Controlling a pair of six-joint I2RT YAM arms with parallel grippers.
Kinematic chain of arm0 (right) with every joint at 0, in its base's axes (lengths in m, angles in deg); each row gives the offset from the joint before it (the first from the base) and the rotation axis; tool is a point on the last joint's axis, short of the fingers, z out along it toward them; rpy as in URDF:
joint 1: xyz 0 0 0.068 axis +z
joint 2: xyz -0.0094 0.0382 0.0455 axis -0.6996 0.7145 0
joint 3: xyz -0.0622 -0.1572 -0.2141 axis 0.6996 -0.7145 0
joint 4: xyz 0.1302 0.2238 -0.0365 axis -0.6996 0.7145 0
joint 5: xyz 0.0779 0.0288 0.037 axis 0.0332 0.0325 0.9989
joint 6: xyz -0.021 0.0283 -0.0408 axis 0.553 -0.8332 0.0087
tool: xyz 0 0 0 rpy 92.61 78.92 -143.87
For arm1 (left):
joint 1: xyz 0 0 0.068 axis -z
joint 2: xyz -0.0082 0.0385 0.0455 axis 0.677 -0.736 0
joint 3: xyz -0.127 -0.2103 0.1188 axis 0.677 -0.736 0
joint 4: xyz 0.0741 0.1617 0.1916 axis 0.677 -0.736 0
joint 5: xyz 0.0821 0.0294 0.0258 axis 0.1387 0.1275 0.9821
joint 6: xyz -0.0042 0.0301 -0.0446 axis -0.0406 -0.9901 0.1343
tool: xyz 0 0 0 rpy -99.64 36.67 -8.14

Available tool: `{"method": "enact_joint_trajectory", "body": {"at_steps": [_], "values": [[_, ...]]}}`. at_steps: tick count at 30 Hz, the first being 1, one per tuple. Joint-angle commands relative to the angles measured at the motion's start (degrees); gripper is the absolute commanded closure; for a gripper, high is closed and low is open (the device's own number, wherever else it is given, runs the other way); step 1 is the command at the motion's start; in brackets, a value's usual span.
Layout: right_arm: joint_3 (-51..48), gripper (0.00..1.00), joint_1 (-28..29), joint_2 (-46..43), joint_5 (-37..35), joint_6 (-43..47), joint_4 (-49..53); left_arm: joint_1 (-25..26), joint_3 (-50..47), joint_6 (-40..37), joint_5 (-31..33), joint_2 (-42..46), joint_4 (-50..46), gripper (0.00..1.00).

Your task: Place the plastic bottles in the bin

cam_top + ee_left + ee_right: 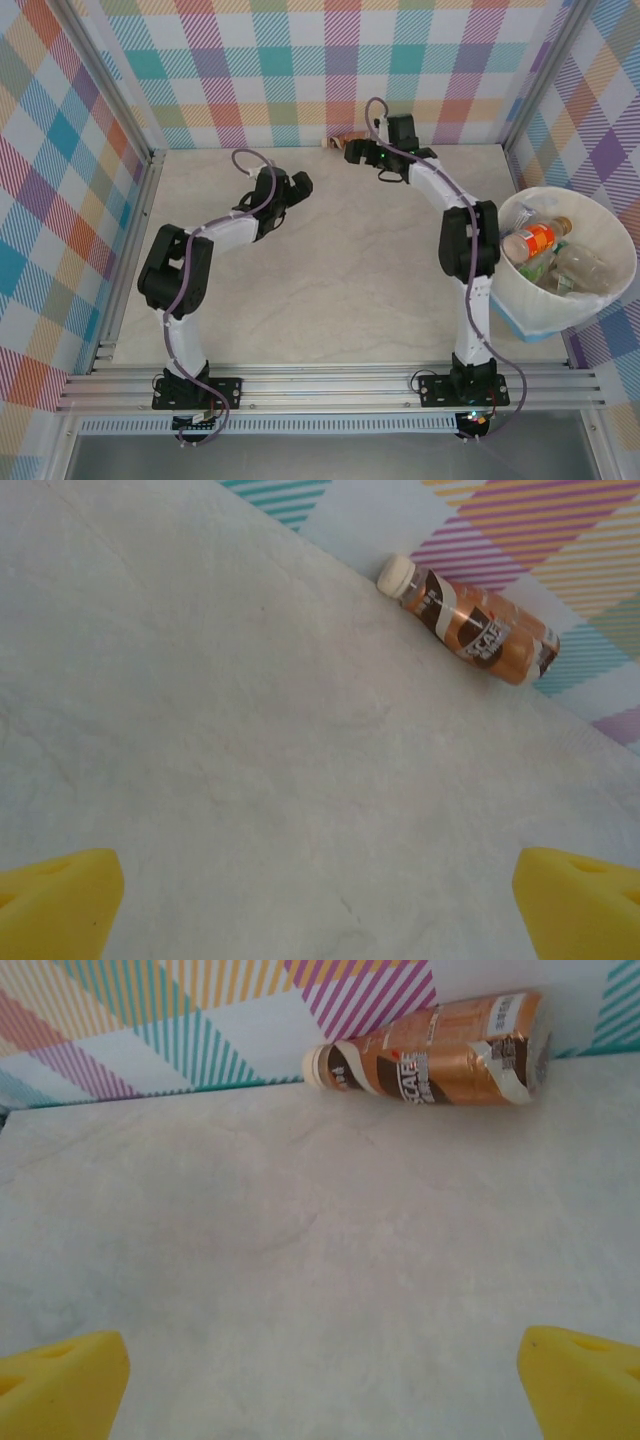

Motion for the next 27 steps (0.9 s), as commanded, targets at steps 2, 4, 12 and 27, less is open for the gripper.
{"method": "enact_joint_trajectory", "body": {"at_steps": [2, 4, 12, 27], "values": [[16.1, 0.00, -0.6, 11.9, -1.2, -2.0, -3.1, -2.7, 9.0, 0.7, -2.2, -5.7, -2.4, 0.00], [24.8, 0.00, -0.7, 18.0, -4.5, -3.4, -0.6, -3.6, 10.5, 1.1, -4.6, -7.9, -1.4, 0.00], [37.8, 0.00, -2.3, 30.2, -7.6, -9.9, -2.7, -5.2, 10.0, 0.0, -6.6, -10.5, 2.1, 0.00], [43.8, 0.00, -4.1, 40.4, 7.7, -11.3, -19.4, -6.0, 22.7, -1.9, -7.8, -22.0, -0.4, 0.00]]}}
